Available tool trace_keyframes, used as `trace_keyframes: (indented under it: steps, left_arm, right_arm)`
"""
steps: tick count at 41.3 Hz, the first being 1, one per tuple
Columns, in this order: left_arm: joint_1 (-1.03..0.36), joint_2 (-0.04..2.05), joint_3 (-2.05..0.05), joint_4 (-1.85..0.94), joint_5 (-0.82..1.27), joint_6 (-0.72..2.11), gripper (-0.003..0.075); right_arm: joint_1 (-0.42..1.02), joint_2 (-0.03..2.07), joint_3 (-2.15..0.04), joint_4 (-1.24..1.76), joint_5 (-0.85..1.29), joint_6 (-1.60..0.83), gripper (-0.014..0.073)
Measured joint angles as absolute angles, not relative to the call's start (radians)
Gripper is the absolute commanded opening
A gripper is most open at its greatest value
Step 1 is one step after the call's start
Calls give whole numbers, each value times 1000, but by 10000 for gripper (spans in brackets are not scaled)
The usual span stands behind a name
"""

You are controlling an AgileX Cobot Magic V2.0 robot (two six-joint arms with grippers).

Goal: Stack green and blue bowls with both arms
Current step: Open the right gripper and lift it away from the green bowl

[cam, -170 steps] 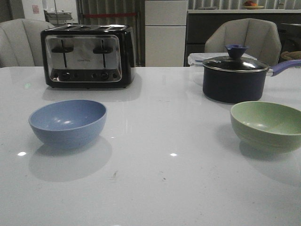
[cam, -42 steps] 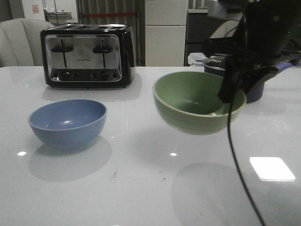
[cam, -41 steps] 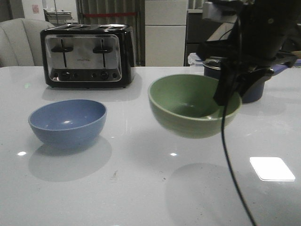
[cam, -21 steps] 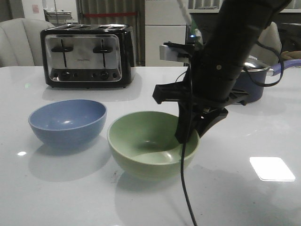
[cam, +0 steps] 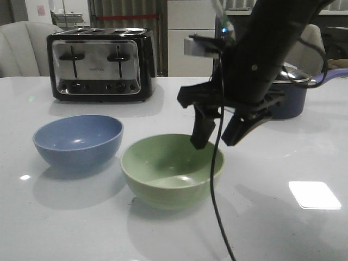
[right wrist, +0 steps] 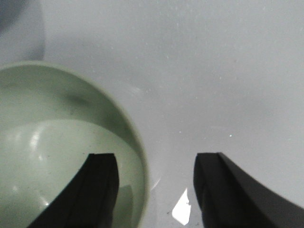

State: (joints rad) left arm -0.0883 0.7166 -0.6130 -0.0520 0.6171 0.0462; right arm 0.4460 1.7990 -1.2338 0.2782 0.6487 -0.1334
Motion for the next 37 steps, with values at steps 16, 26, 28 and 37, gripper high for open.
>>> trace_keyframes:
  steps: [16, 26, 28, 37]
  left_arm:
    - [-88, 717, -613, -52, 617, 46, 580]
    - [-88, 717, -613, -52, 617, 46, 580]
    - [-88, 717, -613, -52, 617, 46, 580]
    - [-111, 732, -613, -52, 617, 46, 580]
  right_arm:
    - [485, 1302, -999, 276, 614, -280, 477]
    - [485, 981, -813, 274, 623, -295, 477]
    - [485, 916, -780, 274, 631, -295, 477]
    - [485, 737, -662, 274, 682, -298, 477]
